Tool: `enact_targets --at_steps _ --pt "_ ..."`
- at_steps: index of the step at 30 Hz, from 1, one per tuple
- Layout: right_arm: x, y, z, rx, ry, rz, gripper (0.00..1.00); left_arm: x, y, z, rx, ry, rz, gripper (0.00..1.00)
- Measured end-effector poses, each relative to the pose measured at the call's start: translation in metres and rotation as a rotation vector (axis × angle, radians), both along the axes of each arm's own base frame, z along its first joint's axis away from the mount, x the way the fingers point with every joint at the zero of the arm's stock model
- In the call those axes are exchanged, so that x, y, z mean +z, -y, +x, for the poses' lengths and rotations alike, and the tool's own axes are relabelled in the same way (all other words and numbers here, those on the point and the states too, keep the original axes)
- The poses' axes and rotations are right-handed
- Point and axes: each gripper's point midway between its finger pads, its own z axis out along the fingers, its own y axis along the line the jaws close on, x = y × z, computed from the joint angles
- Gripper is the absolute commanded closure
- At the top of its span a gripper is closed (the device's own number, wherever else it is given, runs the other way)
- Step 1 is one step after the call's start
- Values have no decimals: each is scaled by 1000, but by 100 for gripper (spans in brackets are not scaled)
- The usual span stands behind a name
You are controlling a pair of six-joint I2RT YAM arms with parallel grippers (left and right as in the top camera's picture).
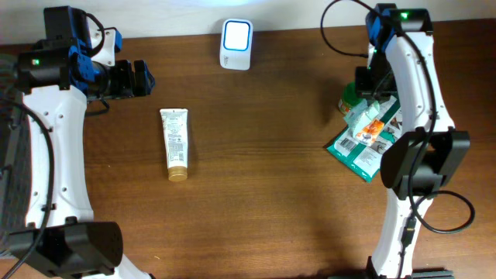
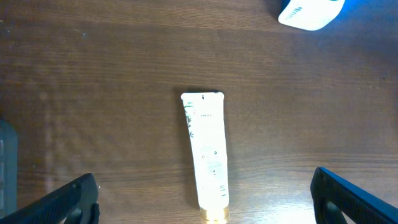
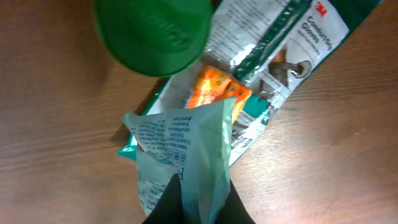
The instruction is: Scan the item barcode
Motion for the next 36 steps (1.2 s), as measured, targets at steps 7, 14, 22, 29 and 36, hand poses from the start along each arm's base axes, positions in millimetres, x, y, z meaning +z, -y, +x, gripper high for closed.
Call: enact_targets --at_steps 7,14,22,29,36 --pt "0 18 2 -23 13 -8 50 0 0 0 0 0 0 1" --pt "3 -33 17 50 77 235 52 0 0 0 0 0 0 1" --pt "15 -169 32 309 172 438 41 0 0 0 0 0 0 1" --pt "10 -244 33 384 227 486 38 0 0 0 0 0 0 1" --pt "-28 -248 23 382 172 422 38 0 0 0 0 0 0 1"
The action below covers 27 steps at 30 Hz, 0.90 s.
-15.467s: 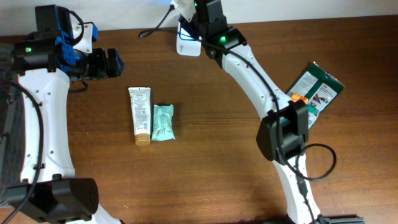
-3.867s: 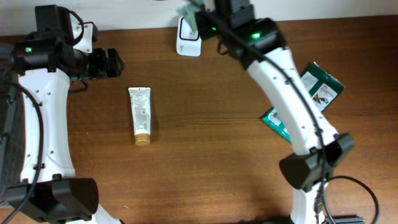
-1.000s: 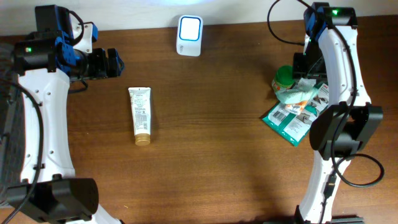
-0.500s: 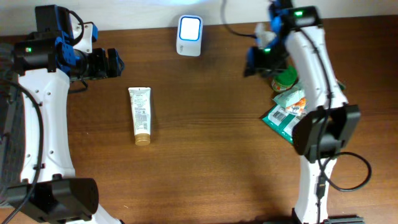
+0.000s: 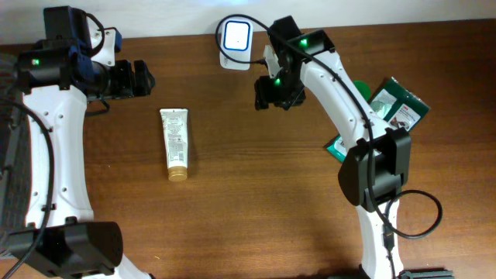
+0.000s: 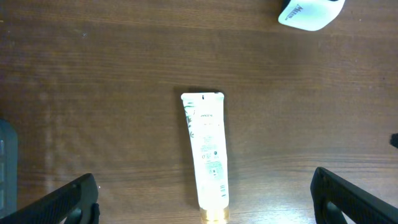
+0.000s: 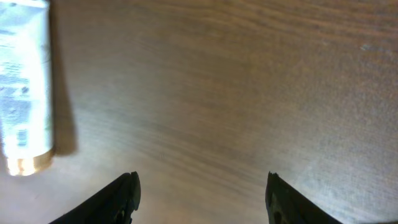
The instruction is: Scan the item barcode
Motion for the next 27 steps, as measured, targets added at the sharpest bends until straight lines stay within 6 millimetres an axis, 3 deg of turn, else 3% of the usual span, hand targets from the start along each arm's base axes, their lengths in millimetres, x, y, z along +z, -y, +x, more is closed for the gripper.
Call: enact_targets --at_steps 6,13,14,15,16,19,21,23,24,25,27 --pt "-35 8 -5 -17 -36 -34 38 0 0 0 0 0 0 1" --pt "-38 16 -5 -31 -47 -41 39 0 0 0 0 0 0 1" --pt "-38 16 -5 -33 -47 -41 39 0 0 0 0 2 0 27" --pt "-38 17 -5 -33 -47 -41 39 0 0 1 0 3 0 41" --pt "-38 17 -5 -33 -47 -41 39 0 0 1 0 3 -1 62" --pt "-38 17 -4 -33 -47 -41 39 -2 -4 1 38 -3 4 100" --pt "-38 17 -4 -35 -47 -42 38 -9 -12 -1 104 -27 23 100" --pt "-38 18 -4 -36 -44 -48 38 -41 -33 -6 259 -93 82 100" --pt "-38 19 -4 -35 -45 -50 38 -49 -37 -8 288 -110 94 100" --pt "-38 20 -4 -37 -44 -52 38 -73 -42 -9 329 -130 111 100" --pt "-38 20 -4 -38 -43 -56 37 -100 -45 -12 355 -158 123 100"
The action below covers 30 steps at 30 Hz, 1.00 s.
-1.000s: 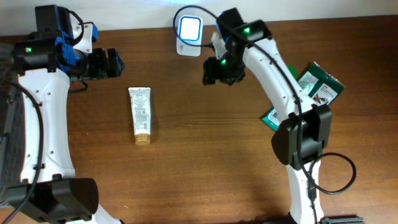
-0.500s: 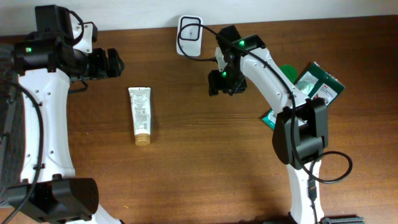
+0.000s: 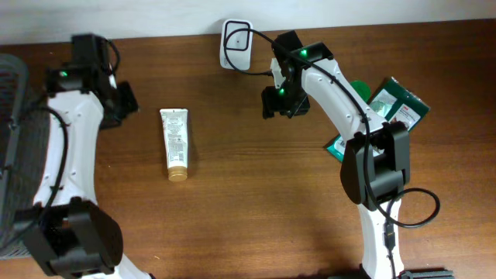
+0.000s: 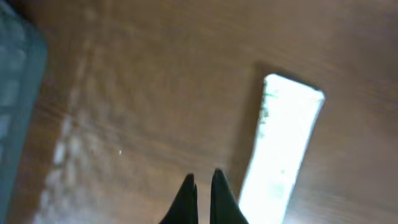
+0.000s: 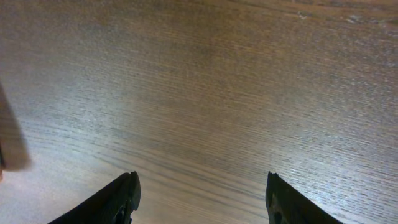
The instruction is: Scan the item barcode
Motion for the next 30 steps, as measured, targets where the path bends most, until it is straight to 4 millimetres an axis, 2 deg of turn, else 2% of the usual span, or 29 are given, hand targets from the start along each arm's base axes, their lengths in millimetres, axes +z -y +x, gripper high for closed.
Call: enact_targets --at_steps 3,6,9,13,16,22,25,30 --pt "0 1 1 -2 2 -3 37 -37 2 -7 16 -31 -12 100" --pt "0 2 1 -2 5 -9 37 -66 14 -12 2 -42 -42 100" --pt "0 2 1 -2 4 -10 37 -87 30 -28 -15 -98 -64 100" --pt "0 2 1 -3 5 -10 37 -104 53 -43 -22 -146 -108 100" --pt "0 2 1 -3 4 -10 37 -118 79 -57 -49 -187 -139 100" --pt "0 2 1 -3 4 -10 37 -134 123 -73 -152 -212 -138 100" --pt "0 2 1 -2 4 -10 37 -132 146 -62 -201 -152 -186 100" --pt "0 2 1 -2 5 -10 36 -122 163 -30 -235 -11 -244 100"
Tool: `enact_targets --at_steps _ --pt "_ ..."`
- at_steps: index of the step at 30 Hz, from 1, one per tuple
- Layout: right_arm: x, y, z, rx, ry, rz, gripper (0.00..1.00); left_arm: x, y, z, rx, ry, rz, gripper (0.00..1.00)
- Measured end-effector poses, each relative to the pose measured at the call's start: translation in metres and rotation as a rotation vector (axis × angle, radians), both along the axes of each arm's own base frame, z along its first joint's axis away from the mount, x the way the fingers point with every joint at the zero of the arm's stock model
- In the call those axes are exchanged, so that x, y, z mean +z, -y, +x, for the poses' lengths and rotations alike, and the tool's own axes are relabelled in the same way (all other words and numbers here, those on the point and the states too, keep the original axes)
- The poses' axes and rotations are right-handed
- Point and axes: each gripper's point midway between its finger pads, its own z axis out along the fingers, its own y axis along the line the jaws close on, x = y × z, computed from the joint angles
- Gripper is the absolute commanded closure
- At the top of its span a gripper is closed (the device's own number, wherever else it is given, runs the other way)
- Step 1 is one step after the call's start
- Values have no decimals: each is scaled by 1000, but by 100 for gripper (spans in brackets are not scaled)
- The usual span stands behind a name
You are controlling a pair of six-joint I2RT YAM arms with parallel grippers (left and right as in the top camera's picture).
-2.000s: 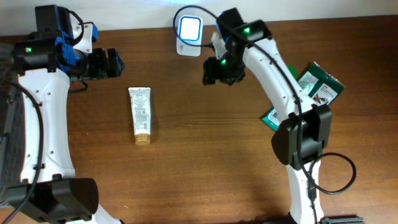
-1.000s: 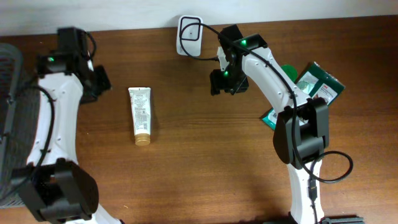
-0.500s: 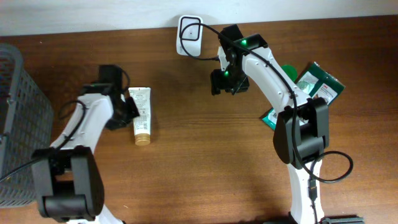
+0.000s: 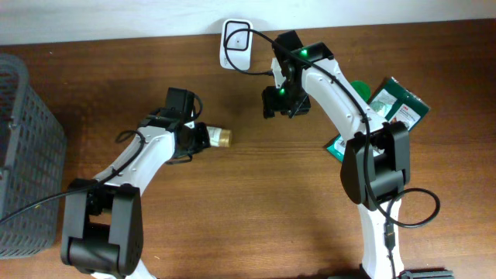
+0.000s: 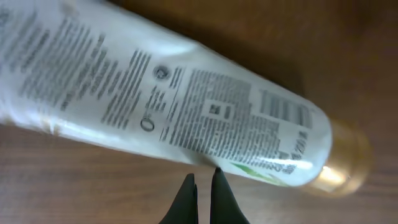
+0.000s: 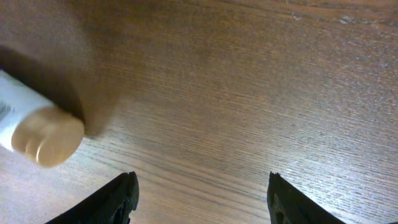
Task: Scan the item barcode
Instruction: 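Reach the left gripper to the white tube and grasp it, then lift the white tube and swing it toward the right gripper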
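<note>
The white tube [image 5: 161, 99] with a gold cap [image 4: 222, 138] lies crosswise left of the table's middle, cap pointing right. Its printed side faces up, with the barcode [image 5: 283, 109] near the cap. My left gripper [image 4: 194, 140] sits over the tube's body. In the left wrist view it [image 5: 202, 176] is shut, its tips against the tube's near edge and nothing between them. The white scanner [image 4: 236, 35] stands at the back edge. My right gripper [image 4: 279, 101] hangs just in front of the scanner. It [image 6: 202, 199] is open and empty, with the cap [image 6: 50, 140] at the left of its view.
A grey mesh basket [image 4: 23, 147] stands at the far left. Green packets [image 4: 391, 105] and a green lid [image 4: 358, 89] lie in a pile at the right, behind my right arm.
My left gripper has moved from left of the tube to the table's middle, still shut. The tube has turned from lengthwise to crosswise and lies further right. The right gripper has not moved.
My right gripper was shut on a pale packet over the pile at the right, and my left was open above the tube. Then the right gripper stood open and empty near the scanner. Then the left gripper was shut beside the tube, and now it rests against the turned tube.
</note>
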Motion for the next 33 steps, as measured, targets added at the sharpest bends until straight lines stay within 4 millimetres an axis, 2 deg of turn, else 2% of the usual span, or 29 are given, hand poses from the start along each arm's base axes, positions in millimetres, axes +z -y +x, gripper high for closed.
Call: enact_targets --at_steps 3,5,7,9,13,15,17,18,22,24,28,33 --pt "0 0 0 -1 0 0 36 6 5 14 -39 68 -9 100" --pt "0 0 0 -1 0 0 36 13 8 29 -105 152 2 100" --pt "0 0 0 -1 0 0 36 23 10 47 -180 254 40 96" --pt "0 0 0 -1 0 0 36 34 3 65 -243 353 126 95" --pt "0 0 0 0 0 0 36 47 -21 89 -385 471 307 100" --pt "0 0 0 -1 0 0 36 40 -35 95 -423 472 366 100" --pt "0 0 0 0 -1 0 36 25 -49 96 -433 440 395 100" --pt "0 0 0 0 -1 0 36 14 -62 96 -430 409 411 100" --pt "0 0 0 -1 -1 0 36 8 -94 97 -411 385 442 100" --pt "0 0 0 0 0 0 36 3 -94 96 -466 378 455 100" --pt "0 0 0 -1 -1 0 36 -25 -79 90 -612 341 457 100" --pt "0 0 0 0 -1 0 36 -31 -72 84 -693 306 505 100"
